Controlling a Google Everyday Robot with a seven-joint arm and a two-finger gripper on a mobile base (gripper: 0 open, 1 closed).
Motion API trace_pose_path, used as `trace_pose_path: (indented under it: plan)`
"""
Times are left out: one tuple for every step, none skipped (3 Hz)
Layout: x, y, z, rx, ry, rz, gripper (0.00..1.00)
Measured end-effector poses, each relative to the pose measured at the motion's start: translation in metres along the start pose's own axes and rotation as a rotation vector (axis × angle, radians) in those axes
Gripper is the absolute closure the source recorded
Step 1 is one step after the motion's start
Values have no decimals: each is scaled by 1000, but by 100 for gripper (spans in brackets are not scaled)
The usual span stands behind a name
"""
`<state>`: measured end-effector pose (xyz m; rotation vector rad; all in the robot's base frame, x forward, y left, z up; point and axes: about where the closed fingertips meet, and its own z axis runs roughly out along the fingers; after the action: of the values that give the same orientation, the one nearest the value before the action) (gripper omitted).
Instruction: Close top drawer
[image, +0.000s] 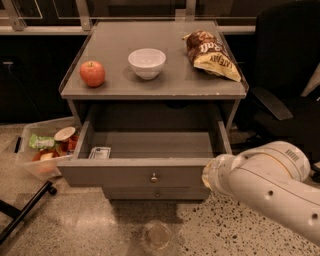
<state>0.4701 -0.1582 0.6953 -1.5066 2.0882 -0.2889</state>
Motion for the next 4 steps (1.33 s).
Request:
trace_pose_path:
  plan:
    - [5, 6, -25, 7, -16, 28, 100]
    - [10, 15, -29, -32, -24, 45, 100]
    - [22, 28, 0, -142, -8, 54, 100]
    - [23, 39, 38, -260, -25, 30, 100]
